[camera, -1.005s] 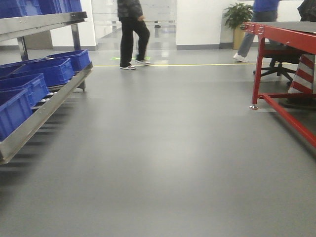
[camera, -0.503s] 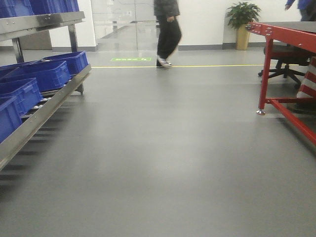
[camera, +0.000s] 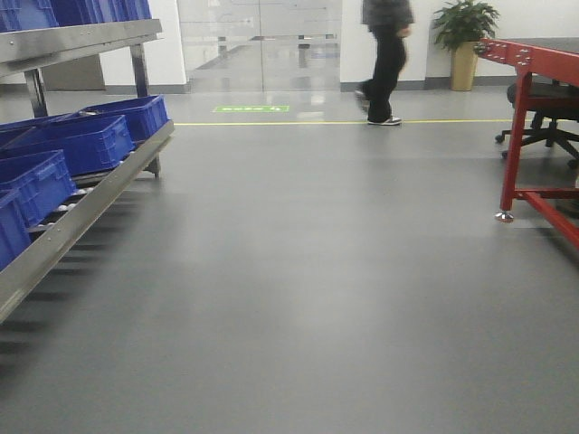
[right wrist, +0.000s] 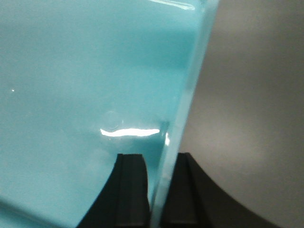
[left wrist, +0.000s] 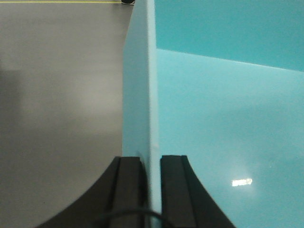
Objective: Move two blue bins to right shelf middle
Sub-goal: 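Drive across the floor to another shelf carrying the teal bin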
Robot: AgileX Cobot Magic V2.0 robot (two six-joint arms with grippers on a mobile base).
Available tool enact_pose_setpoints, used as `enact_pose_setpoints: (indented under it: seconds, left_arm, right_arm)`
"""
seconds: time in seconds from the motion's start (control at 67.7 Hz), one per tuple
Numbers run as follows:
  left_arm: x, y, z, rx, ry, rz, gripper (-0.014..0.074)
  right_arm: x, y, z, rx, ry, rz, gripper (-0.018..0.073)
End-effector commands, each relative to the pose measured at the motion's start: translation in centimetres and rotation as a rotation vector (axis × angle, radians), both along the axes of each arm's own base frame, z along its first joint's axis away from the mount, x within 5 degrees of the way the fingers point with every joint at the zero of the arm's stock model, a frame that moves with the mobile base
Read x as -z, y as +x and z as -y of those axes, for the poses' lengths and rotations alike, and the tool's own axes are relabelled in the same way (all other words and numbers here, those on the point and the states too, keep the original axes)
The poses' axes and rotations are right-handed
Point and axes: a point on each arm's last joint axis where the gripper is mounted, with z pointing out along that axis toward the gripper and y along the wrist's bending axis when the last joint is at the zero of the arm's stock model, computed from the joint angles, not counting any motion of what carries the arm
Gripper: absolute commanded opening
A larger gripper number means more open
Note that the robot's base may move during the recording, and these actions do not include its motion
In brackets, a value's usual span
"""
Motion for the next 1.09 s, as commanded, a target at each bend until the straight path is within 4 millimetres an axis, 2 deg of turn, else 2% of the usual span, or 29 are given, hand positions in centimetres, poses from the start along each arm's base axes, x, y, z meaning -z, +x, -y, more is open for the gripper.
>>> enact_pose_setpoints:
  seconds: [0.0,1.079]
  left_arm:
    - [-1.47,-0.79,-0.09,0.024,-0.079,0.067,-0.0111]
    - [-1.47,-0.79,-0.09,0.024,-0.079,0.067,-0.0111]
  right_arm:
    - [-0.78,-0.38,-0.11,-0.024,0.014,0.049,-0.0153]
    - [-0.83,-0.34,-0.11,-0.022,0.016,0.056,-0.0153]
